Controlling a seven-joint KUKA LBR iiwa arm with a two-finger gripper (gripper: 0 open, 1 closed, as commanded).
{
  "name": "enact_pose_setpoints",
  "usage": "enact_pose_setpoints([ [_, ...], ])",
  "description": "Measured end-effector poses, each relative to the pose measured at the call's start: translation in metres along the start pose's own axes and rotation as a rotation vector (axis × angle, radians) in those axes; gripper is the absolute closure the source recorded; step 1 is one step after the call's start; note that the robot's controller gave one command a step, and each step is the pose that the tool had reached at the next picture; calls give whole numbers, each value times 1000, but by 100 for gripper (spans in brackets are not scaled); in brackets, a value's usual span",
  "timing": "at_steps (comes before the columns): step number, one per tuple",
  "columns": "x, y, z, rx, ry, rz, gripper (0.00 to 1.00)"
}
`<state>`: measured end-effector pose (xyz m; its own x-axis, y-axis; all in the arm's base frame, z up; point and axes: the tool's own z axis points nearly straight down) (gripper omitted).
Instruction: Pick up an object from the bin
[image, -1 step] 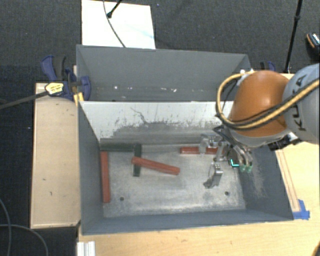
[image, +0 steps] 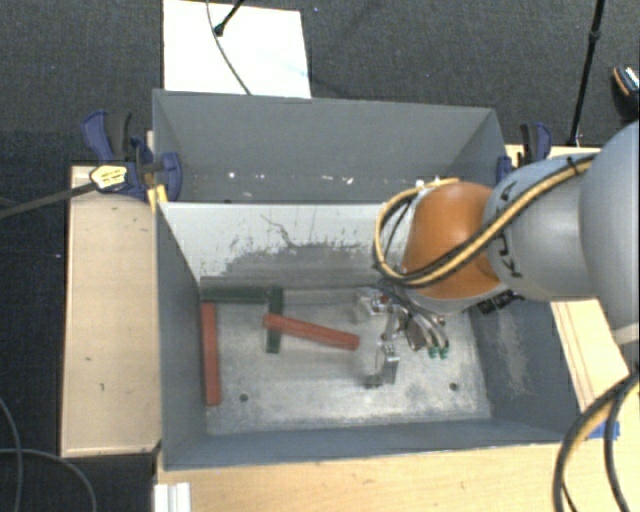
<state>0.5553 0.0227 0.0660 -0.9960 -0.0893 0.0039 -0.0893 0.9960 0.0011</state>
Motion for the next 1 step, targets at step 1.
enact_pose_setpoints([
  [1, -10, 46, -5, -2, -10, 149, 0],
])
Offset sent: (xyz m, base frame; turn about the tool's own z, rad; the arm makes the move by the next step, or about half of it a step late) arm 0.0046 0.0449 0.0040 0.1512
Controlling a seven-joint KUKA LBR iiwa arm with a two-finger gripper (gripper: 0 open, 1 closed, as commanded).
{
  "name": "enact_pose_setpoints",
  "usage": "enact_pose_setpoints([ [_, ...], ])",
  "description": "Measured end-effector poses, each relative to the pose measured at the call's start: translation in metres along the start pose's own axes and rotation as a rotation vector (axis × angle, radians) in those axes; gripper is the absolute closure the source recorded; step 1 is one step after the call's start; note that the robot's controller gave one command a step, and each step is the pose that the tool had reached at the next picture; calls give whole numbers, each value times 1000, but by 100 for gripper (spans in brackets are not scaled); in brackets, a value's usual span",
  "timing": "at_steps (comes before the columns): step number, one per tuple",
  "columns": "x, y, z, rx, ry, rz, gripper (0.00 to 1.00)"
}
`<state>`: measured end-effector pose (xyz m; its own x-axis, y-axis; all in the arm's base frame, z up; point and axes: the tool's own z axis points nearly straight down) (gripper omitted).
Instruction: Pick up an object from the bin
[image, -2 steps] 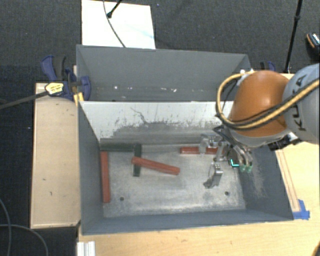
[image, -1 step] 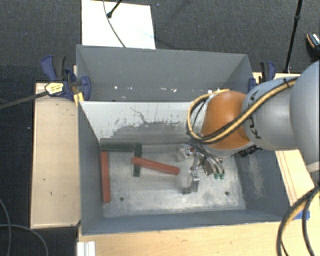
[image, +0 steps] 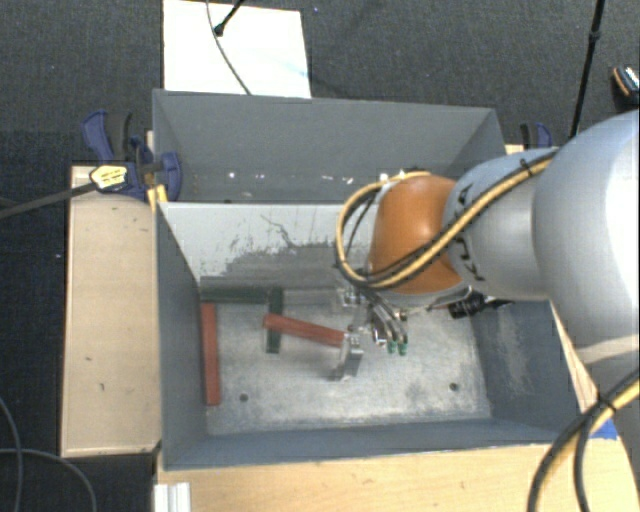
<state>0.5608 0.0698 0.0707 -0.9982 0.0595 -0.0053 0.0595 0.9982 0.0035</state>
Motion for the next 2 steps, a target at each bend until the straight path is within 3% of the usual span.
enact_pose_setpoints([
  [1, 0, -2, 0, 2, 0, 1, 100],
  [2, 22, 22, -145, 1, -4, -125, 100],
])
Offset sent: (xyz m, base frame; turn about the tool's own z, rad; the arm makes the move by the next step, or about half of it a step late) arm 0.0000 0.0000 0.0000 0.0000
